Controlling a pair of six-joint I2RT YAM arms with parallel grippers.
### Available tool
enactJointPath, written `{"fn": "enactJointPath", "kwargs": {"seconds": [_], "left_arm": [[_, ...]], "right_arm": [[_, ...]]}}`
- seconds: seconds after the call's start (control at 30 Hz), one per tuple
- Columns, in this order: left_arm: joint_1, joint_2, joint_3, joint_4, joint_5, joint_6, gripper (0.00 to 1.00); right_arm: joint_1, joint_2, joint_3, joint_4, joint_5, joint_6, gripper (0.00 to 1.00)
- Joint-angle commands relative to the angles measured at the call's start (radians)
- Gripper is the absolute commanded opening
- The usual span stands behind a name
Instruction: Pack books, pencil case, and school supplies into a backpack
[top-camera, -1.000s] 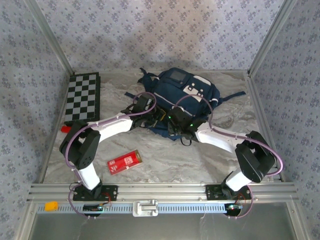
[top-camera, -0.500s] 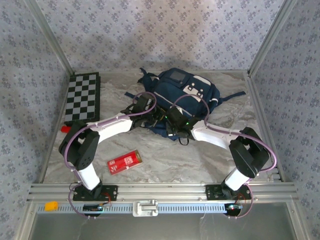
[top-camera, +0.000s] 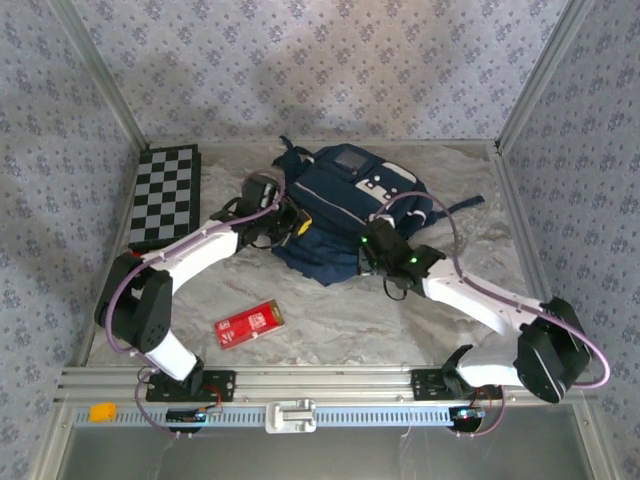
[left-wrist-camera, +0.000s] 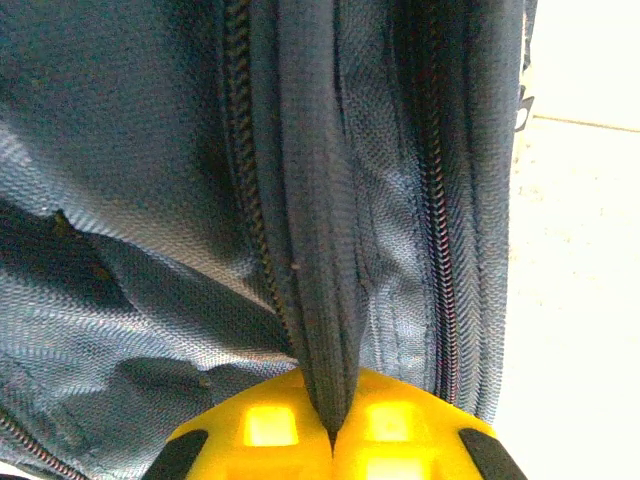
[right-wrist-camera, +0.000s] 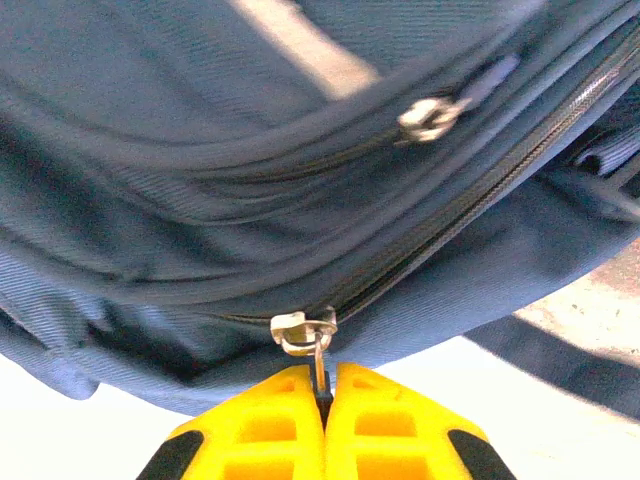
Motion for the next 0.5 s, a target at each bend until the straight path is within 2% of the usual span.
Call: {"fn": "enactJointPath", "kwargs": {"seconds": [0.0, 0.07, 0.13, 0.2, 0.33, 0.4, 0.47], "left_arm": [[0.127, 0.001, 0.072, 0.003, -0.035, 0.146, 0.0], [0.174, 0.057, 0.135, 0.011, 0.058, 0.233, 0.0], [0.215, 0.112, 0.205, -0.047, 0.115, 0.281, 0.0], [0.238, 0.138, 0.221, -0.031, 0.158, 0.288, 0.01], [0.228, 0.099, 0.16, 0.0, 0.164, 0.235, 0.28], [0.196, 0.048, 0.066, 0.077, 0.153, 0.151, 0.37], [0.144, -0.009, -0.026, 0.127, 0.096, 0.065, 0.44]], "right_arm": [[-0.087, -0.064, -0.039, -0.18, -0.015, -0.027, 0.0], [-0.06, -0.063, -0.004, -0.168, -0.067, -0.033, 0.0], [0.012, -0.034, 0.04, -0.143, -0.046, -0.023, 0.0], [0.065, 0.023, 0.085, -0.115, -0.035, -0.016, 0.0], [0.085, 0.154, 0.151, -0.064, -0.057, 0.004, 0.0], [0.101, 0.173, 0.15, -0.032, -0.047, 0.006, 0.0], [0.105, 0.183, 0.145, -0.017, -0.045, 0.019, 0.0]]}}
